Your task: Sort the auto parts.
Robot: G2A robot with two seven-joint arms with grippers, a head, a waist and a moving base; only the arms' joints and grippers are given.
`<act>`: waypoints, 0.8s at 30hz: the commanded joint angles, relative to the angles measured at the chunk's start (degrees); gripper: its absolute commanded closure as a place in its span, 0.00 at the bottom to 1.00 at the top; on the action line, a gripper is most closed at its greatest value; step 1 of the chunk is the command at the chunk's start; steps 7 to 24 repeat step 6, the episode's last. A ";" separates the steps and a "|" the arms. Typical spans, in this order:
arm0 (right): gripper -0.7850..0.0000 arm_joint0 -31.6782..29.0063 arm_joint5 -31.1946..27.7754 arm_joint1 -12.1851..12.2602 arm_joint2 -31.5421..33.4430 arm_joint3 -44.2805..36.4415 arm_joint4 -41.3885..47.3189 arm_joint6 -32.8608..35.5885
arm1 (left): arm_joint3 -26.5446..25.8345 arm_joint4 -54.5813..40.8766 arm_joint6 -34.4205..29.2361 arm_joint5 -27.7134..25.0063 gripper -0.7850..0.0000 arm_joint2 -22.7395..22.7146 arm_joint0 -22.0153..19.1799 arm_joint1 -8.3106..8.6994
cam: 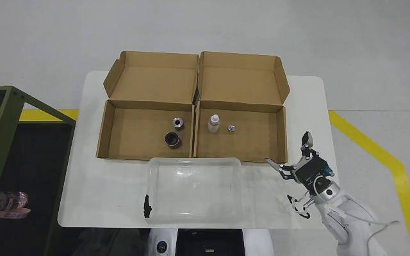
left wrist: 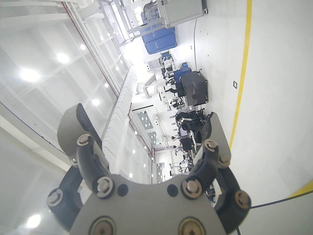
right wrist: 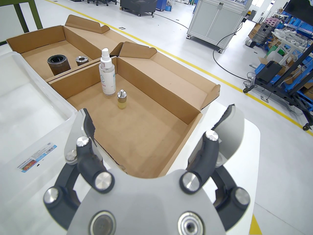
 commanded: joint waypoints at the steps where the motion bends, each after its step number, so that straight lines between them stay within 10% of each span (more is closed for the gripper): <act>1: 0.00 0.00 0.00 0.00 0.00 0.00 0.00 0.00 | 0.00 0.00 0.00 0.00 0.00 0.00 0.00 0.00; 24: 0.00 0.00 0.00 0.00 0.00 0.00 0.00 0.00 | 0.00 0.00 0.00 0.00 0.00 0.00 0.00 0.00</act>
